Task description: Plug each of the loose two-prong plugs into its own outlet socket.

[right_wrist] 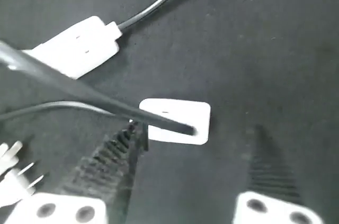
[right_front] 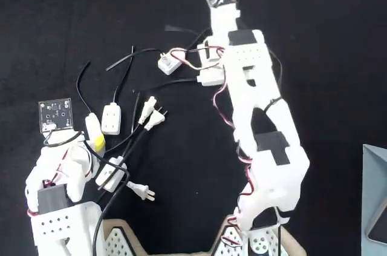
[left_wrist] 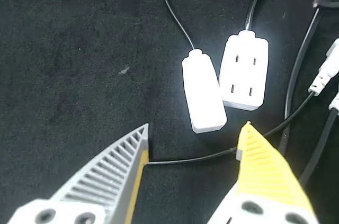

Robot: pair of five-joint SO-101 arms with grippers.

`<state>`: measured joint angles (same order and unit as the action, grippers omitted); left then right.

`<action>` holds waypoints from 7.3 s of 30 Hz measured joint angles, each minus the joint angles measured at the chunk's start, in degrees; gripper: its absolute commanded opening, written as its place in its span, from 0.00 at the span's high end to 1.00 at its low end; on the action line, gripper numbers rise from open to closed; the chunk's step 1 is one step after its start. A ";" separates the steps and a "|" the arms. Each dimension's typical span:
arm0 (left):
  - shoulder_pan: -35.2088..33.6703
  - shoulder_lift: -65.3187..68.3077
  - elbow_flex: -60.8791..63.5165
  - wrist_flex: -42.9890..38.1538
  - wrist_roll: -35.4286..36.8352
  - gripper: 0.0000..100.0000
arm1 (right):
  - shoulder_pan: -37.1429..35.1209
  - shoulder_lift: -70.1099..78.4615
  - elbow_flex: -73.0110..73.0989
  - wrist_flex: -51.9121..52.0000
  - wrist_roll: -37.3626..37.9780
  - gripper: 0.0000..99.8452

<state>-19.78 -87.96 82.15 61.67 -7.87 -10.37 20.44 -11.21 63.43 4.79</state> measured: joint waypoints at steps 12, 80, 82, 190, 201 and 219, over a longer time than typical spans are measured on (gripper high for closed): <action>0.00 0.00 0.00 0.00 0.00 0.73 | -6.59 -13.98 5.19 10.37 0.00 0.76; -1.93 0.00 0.00 -0.70 0.00 0.73 | -24.26 -18.90 42.73 -20.66 18.64 0.70; -1.93 0.00 0.00 -0.70 0.00 0.73 | -25.23 -18.46 42.55 -19.43 21.01 0.70; -1.93 0.00 1.23 -2.81 0.00 0.73 | -20.75 -33.05 53.01 1.85 28.92 0.99; -1.93 0.00 -13.45 4.22 6.95 0.73 | -20.75 -53.71 45.98 1.41 12.31 0.99; -2.02 -0.79 -23.47 10.11 6.95 0.73 | -19.87 -69.98 54.95 -3.25 -1.93 0.99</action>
<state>-21.80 -88.75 58.68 71.78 -0.92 -30.24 -49.54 43.74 60.18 2.86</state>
